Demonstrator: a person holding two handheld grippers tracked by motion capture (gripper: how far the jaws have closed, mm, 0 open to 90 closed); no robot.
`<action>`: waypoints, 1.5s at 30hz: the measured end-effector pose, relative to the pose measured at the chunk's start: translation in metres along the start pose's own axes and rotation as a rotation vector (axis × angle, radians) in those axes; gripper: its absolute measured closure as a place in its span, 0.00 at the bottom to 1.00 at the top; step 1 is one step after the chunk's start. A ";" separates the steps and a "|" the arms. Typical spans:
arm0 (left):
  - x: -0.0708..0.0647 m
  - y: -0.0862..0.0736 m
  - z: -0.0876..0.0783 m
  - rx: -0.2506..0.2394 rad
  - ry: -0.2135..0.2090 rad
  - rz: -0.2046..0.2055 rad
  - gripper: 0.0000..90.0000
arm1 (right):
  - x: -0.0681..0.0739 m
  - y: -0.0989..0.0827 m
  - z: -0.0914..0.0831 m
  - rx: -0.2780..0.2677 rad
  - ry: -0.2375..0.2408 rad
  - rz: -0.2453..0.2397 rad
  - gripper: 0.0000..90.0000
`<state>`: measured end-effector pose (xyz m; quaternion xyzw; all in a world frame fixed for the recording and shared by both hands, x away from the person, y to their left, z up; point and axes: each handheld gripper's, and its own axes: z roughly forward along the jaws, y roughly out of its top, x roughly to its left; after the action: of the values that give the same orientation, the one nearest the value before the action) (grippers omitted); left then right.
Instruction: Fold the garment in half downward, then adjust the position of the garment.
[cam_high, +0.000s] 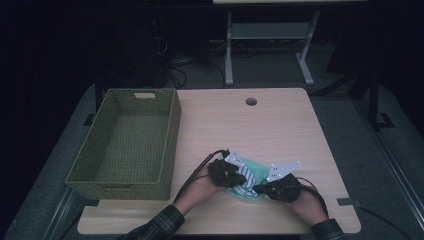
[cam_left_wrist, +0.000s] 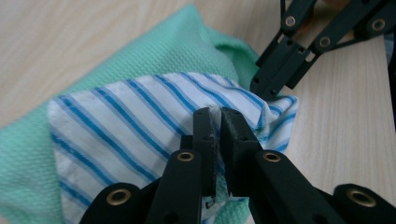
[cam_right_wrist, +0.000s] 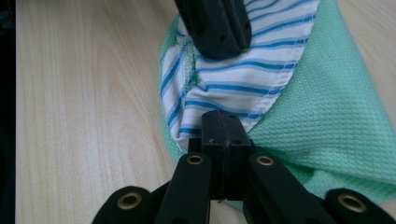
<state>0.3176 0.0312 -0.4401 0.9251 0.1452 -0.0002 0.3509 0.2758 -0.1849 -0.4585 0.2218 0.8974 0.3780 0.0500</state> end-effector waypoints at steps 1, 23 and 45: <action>0.000 0.000 0.000 0.000 0.000 0.000 0.95 | 0.000 0.000 0.000 0.000 0.000 0.000 1.00; 0.018 0.007 -0.028 -0.032 0.058 -0.014 0.97 | -0.022 0.008 -0.014 -0.080 -0.050 0.042 1.00; 0.081 -0.007 -0.003 0.072 0.165 -0.125 0.97 | -0.056 0.010 0.017 -0.028 -0.098 0.095 1.00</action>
<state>0.3934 0.0599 -0.4506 0.9230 0.2310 0.0491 0.3038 0.3335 -0.1923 -0.4681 0.2817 0.8770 0.3813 0.0789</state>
